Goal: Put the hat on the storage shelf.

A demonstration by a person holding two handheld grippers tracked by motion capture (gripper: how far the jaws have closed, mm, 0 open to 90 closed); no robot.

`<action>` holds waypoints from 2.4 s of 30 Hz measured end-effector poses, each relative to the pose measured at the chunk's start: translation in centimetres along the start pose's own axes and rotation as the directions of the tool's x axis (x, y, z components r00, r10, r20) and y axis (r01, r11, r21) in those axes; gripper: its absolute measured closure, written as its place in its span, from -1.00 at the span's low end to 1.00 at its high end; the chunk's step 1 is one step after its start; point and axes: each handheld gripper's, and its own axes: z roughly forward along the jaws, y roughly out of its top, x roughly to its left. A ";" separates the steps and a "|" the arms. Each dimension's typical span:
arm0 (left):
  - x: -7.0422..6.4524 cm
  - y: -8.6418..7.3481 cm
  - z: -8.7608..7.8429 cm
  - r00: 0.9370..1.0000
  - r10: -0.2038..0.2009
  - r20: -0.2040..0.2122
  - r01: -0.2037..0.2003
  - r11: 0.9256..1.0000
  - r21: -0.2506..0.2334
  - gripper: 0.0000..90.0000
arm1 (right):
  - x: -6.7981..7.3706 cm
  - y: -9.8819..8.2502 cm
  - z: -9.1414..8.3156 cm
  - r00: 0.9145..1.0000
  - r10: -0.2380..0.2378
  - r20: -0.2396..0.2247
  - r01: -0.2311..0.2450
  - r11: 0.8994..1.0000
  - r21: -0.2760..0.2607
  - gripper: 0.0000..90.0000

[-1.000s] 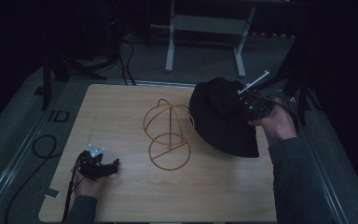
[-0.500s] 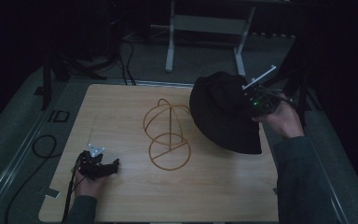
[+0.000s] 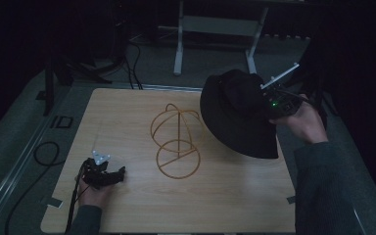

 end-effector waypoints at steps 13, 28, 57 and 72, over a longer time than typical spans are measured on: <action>0.0 0.0 0.0 1.000 0.001 0.000 -0.001 1.000 -0.001 -0.71 | 0.0 0.2 -1.2 1.000 -0.027 -0.001 0.027 0.999 -0.018 0.94; 0.0 0.0 0.0 1.000 0.002 0.000 -0.002 1.000 0.001 -0.71 | 0.2 0.3 -2.2 0.999 -0.053 -0.010 0.052 0.998 -0.045 0.94; 0.0 0.0 0.0 1.000 0.001 0.002 -0.001 1.000 0.000 -0.71 | 1.0 0.3 -3.9 0.991 -0.120 -0.061 0.113 0.988 -0.106 0.94; 0.0 0.0 0.0 1.000 0.003 0.001 -0.003 1.000 0.001 -0.71 | 1.9 1.0 -4.6 0.984 -0.158 -0.081 0.145 0.979 -0.140 0.94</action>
